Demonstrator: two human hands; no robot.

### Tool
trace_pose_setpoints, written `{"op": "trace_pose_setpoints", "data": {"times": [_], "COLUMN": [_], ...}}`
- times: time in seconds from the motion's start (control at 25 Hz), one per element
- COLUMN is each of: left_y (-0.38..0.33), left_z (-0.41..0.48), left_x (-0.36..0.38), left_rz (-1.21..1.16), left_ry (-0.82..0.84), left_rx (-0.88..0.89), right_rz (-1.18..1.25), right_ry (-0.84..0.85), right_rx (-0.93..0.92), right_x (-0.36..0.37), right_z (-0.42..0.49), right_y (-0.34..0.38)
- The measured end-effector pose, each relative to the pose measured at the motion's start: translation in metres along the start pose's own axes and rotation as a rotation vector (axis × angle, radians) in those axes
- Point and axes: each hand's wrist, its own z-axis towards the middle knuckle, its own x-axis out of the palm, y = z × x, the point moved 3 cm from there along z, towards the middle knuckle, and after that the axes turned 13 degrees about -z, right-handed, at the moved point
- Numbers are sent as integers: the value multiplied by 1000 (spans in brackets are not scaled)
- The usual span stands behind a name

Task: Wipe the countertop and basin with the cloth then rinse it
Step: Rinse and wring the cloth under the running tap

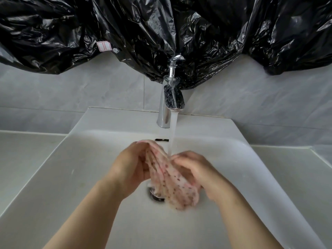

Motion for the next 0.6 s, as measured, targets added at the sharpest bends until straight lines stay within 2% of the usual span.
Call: {"op": "trace_pose_setpoints", "data": {"times": [0.08,0.12,0.16,0.2,0.24,0.28,0.36,0.4,0.48,0.52,0.6], "left_y": [-3,-5,-7,-8,-9,-10,-7,-3,14,23,37], "left_z": [1,0,0,-1,-1,-1,0,2,3,2,2], "left_x": [0,2,2,3,2,0,-5,-5,-3,1,10], "left_rz": [-224,-295,-342,-363,-335,-232,163,285,278,230,120], "left_ry": [11,35,53,55,31,-25,-205,-276,-331,-300,-205], "left_rx": [32,54,72,89,125,186,323,341,238,134,-45], "right_rz": [-63,-96,-147,-174,-186,-159,15,122,268,233,-126], "right_ry": [335,432,449,373,226,67,-130,-161,-111,-73,-88], "right_rx": [-13,-31,-46,-45,-30,-11,16,4,-92,-162,-290], "right_x": [18,26,29,29,23,16,5,4,12,21,40], "right_z": [-6,-8,-10,-9,-4,-1,3,3,-2,-6,-14], "right_y": [-2,-2,-1,-1,-3,-4,-6,-4,9,17,30]}}
